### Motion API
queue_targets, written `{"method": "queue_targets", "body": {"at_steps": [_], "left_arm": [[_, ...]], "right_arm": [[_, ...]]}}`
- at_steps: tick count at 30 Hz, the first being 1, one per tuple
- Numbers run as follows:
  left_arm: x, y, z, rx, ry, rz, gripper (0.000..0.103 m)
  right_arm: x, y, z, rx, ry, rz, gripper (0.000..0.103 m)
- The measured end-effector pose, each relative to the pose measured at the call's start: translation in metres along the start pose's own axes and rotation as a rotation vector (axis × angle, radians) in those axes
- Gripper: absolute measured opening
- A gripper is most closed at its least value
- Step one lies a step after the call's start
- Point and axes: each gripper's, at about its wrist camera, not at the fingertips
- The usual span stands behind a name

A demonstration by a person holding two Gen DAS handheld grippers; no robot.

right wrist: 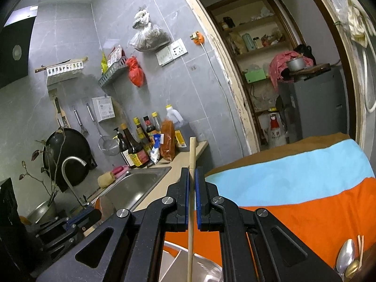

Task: Organize utensils
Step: 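Lower the chopstick into the caddy and open the right tool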

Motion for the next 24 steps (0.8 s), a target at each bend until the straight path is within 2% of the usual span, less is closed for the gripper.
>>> {"method": "queue_targets", "body": {"at_steps": [4,7,12,18,20,24], "left_arm": [[-0.002,-0.002,0.011,-0.096,-0.094,-0.004,0.006],[-0.002,-0.003,0.016,-0.133,-0.141,-0.006,0.006],[-0.003,-0.004,0.02,-0.157,-0.212,-0.011,0.006],[0.006,-0.008,0.016,-0.174,-0.248,-0.026,0.008],[0.009,-0.012,0.013,-0.179,-0.252,-0.036,0.012],[0.016,-0.022,0.007,-0.194,-0.279,-0.075,0.039]], "right_arm": [[-0.001,-0.002,-0.002,0.003,0.002,0.02,0.005],[-0.001,-0.006,-0.003,0.002,-0.001,0.029,0.008],[0.003,-0.013,-0.008,0.007,0.011,0.032,0.021],[0.013,-0.028,-0.007,0.019,0.01,0.004,0.036],[0.018,-0.036,-0.008,0.019,0.012,-0.011,0.045],[0.032,-0.058,-0.013,0.008,0.02,-0.055,0.058]]}}
Point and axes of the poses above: each gripper's, at about its wrist camera, not at the fingertips, and y roughly the way its jaws point, z to its left, x to its top, and after that the axes turned 14 degrees about y, right-handed
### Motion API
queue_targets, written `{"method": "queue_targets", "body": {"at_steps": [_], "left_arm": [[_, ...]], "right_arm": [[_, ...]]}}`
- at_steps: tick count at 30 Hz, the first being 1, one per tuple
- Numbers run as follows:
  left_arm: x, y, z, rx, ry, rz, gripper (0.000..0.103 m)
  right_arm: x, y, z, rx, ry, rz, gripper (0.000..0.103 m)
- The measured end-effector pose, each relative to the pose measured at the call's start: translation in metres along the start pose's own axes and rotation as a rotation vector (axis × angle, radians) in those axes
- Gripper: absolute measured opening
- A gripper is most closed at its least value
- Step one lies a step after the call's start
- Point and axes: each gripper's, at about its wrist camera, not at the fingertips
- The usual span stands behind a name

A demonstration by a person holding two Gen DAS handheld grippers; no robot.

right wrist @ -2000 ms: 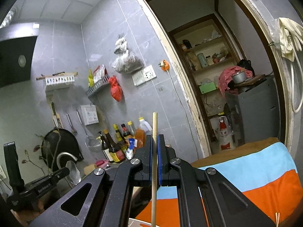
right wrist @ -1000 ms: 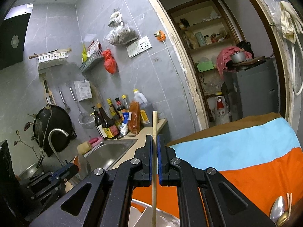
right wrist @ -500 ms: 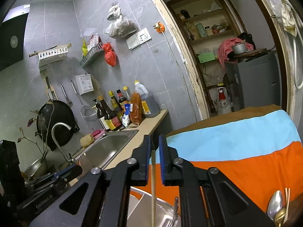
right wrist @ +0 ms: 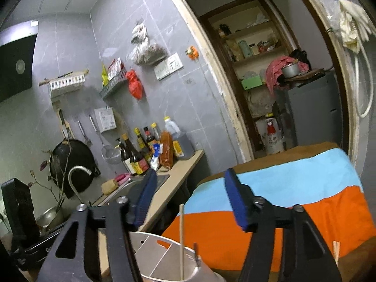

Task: Organize utensils
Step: 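Lower the chopstick into the caddy and open the right tool, then move the right tool down over the chopsticks beside the spoons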

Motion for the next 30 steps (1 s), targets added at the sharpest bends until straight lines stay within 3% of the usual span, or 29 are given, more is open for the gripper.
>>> {"method": "queue_targets", "body": {"at_steps": [6,11,15,18,30], "left_arm": [[0.008,-0.008,-0.02,-0.021,-0.025,-0.04,0.056],[0.015,-0.016,-0.04,-0.039,-0.032,-0.079,0.075],[0.021,-0.021,-0.059,-0.048,-0.023,-0.106,0.093],[0.025,-0.024,-0.075,-0.063,-0.008,-0.127,0.102],[0.022,-0.025,-0.147,-0.078,0.138,-0.142,0.102]], "right_arm": [[0.024,-0.035,-0.011,-0.009,-0.012,-0.062,0.071],[0.041,-0.065,-0.019,-0.017,-0.031,-0.107,0.089],[0.051,-0.089,-0.028,-0.039,-0.053,-0.134,0.092],[0.057,-0.104,-0.037,-0.063,-0.065,-0.151,0.1],[0.068,-0.148,-0.092,-0.175,-0.063,-0.164,0.101]]}}
Point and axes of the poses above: each gripper's, at about its wrist camera, not at the fingertips, and y roughly the way its jaws point, z to its left, x to its top, and after that the axes turned 14 degrees about y, right-handed
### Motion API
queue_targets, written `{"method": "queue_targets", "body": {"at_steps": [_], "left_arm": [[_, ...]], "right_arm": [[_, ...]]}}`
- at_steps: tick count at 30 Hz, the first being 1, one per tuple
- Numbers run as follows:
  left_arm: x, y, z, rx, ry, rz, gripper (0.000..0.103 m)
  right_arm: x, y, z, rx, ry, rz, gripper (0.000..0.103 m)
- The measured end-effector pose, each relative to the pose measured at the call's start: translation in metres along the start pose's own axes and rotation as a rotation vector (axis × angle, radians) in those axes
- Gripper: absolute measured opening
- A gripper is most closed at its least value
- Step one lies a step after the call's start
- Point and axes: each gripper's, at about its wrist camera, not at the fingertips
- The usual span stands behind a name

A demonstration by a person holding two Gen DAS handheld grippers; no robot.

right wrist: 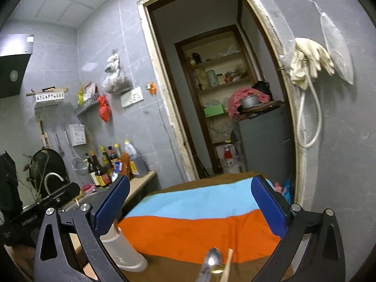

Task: Organize utensils
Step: 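Move the right tool down over the chopsticks beside the spoons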

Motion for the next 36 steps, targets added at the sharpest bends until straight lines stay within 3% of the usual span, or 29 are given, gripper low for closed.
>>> {"method": "queue_targets", "body": {"at_steps": [9,25,27,29,32,36], "left_arm": [[-0.015,0.012,-0.05,-0.034,0.07,0.054,0.102],[-0.086,0.076,-0.099,-0.124,0.057,0.344,0.102],[-0.093,0.087,-0.1,-0.127,0.046,0.372,0.102],[-0.099,0.097,-0.098,-0.131,0.027,0.397,0.102],[-0.109,0.112,-0.094,-0.138,-0.012,0.434,0.101],[-0.122,0.131,-0.089,-0.164,-0.069,0.492,0.082]], "right_arm": [[-0.005,0.002,-0.06,-0.067,0.034,0.081,0.101],[-0.047,0.055,-0.162,-0.133,0.196,0.351,0.1],[-0.058,0.069,-0.17,-0.126,0.222,0.393,0.09],[-0.072,0.084,-0.176,-0.124,0.24,0.439,0.072],[-0.089,0.103,-0.178,-0.11,0.248,0.494,0.064],[-0.113,0.128,-0.175,-0.075,0.246,0.575,0.043]]}}
Point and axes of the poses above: each gripper's, at about its wrist camera, not at the fingertips, and y roughly the way its jaws point, z to its left, x to its top, and after that the axes turned 14 degrees about y, right-handed
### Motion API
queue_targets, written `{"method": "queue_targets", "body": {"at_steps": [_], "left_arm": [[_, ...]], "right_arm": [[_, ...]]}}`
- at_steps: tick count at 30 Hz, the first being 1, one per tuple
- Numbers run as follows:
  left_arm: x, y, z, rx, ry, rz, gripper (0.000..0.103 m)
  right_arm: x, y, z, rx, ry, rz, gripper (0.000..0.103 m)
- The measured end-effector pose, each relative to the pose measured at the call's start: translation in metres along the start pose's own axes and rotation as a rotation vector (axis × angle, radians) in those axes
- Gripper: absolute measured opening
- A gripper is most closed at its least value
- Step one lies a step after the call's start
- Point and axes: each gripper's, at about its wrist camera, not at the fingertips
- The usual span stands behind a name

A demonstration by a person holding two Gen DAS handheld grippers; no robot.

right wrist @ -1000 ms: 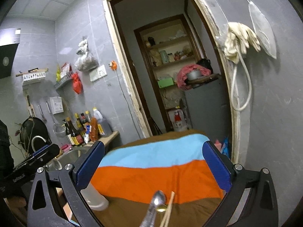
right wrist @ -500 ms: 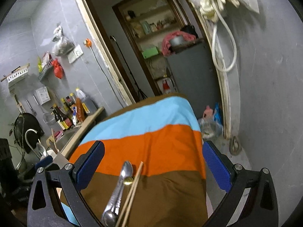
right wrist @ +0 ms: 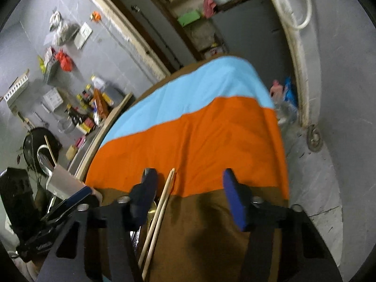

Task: Organize utensils
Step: 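Move the right tool down over the chopsticks beside the spoons, then close the right tool on one wooden chopstick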

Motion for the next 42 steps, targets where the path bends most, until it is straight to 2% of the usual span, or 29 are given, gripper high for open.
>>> {"method": "queue_targets", "body": {"at_steps": [2,5,7,10,14,17,20,25,30,32,38,40,42], "left_arm": [[-0.001,0.011,0.005,-0.03,-0.037,0.016,0.073],[-0.002,0.022,0.012,-0.061,-0.077,0.037,0.061],[-0.002,0.03,0.015,-0.08,-0.095,0.047,0.052],[-0.001,0.04,0.018,-0.11,-0.108,0.055,0.045],[0.001,0.053,0.02,-0.157,-0.119,0.069,0.041],[0.003,0.059,0.02,-0.173,-0.113,0.082,0.035],[0.005,0.064,0.019,-0.189,-0.109,0.093,0.03],[0.008,0.068,0.014,-0.206,-0.089,0.104,0.02],[0.008,0.072,0.012,-0.218,-0.084,0.121,0.015],[0.008,0.073,0.012,-0.227,-0.086,0.126,0.015],[0.005,0.081,0.016,-0.244,-0.125,0.162,0.015],[0.006,0.08,0.016,-0.249,-0.124,0.156,0.007],[0.006,0.08,0.015,-0.255,-0.128,0.153,0.006]], "right_arm": [[-0.002,0.014,0.002,0.013,-0.004,0.032,0.033],[-0.002,0.025,0.003,0.026,-0.001,0.059,0.025],[-0.003,0.034,0.004,0.034,0.005,0.073,0.023],[-0.004,0.039,0.006,0.051,0.013,0.084,0.021],[-0.004,0.044,0.008,0.061,0.012,0.1,0.021],[-0.004,0.049,0.01,0.062,0.013,0.115,0.021],[-0.004,0.054,0.012,0.051,0.004,0.131,0.015],[-0.005,0.058,0.015,0.042,-0.001,0.144,0.015],[-0.004,0.062,0.019,0.034,-0.01,0.164,0.015],[-0.004,0.064,0.019,0.027,-0.011,0.173,0.01],[-0.004,0.063,0.014,0.035,0.021,0.177,0.007],[-0.004,0.06,0.014,0.042,0.024,0.17,0.007],[-0.005,0.057,0.014,0.044,0.024,0.161,0.005]]}}
Point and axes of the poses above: each gripper's, at about its wrist camera, not at the fingertips, and y roughly the way its jaws point, z to its left, x to its top, and after that the axes turned 14 degrees about y, right-handed
